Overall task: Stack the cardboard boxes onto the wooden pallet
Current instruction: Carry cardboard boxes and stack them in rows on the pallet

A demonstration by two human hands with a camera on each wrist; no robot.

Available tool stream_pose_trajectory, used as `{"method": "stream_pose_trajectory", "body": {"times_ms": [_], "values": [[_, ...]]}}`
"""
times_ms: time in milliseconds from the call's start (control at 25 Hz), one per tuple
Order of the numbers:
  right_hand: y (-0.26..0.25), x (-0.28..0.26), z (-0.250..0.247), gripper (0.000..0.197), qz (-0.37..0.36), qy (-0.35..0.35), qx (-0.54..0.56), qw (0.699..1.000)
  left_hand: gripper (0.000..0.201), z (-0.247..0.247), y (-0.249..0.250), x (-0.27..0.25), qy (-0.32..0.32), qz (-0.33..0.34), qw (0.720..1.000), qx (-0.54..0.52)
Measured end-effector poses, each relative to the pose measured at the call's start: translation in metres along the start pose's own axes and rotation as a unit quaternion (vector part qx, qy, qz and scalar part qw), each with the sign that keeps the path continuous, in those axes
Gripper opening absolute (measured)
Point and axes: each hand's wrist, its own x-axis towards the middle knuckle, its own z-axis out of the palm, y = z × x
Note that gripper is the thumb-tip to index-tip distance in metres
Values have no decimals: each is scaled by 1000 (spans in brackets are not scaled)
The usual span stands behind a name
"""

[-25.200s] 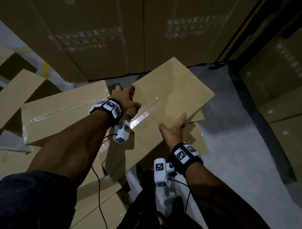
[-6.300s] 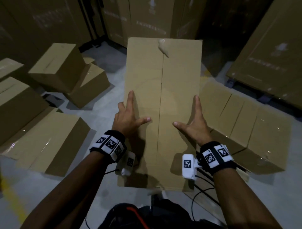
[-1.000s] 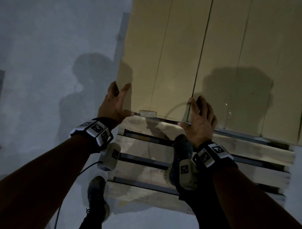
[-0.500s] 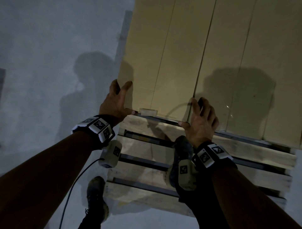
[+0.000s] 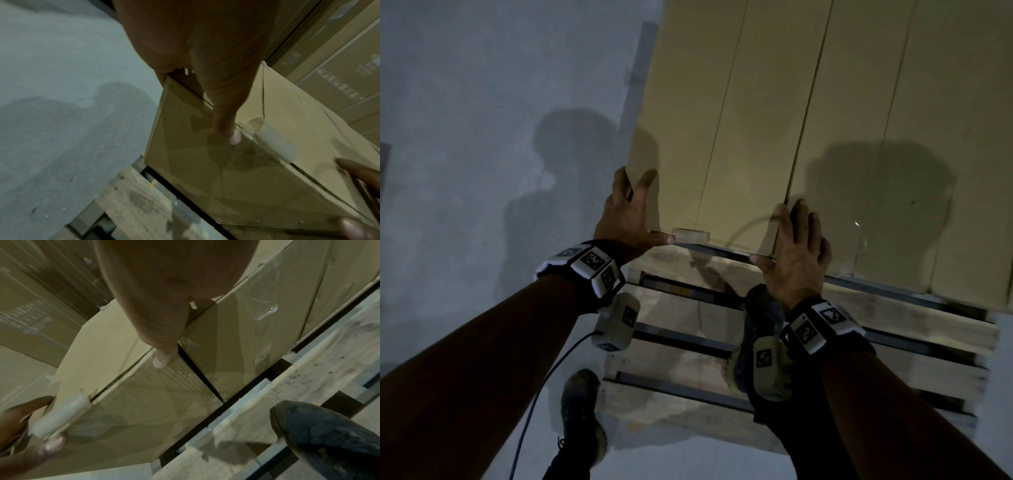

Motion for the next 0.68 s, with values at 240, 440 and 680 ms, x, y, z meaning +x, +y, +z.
{"method": "stream_pose_trajectory", "body": {"times_ms": [240, 440, 680], "values": [[-2, 2, -1, 99, 14, -27, -8, 1000, 121, -4, 7, -3, -22, -16, 999, 21], [-15, -7, -11, 80, 30, -29, 5, 999, 87, -21, 21, -23, -43, -6, 993, 112], [-42, -68, -70, 59, 71, -109, 111, 985, 57, -90, 52, -98, -88, 69, 976, 188]]}}
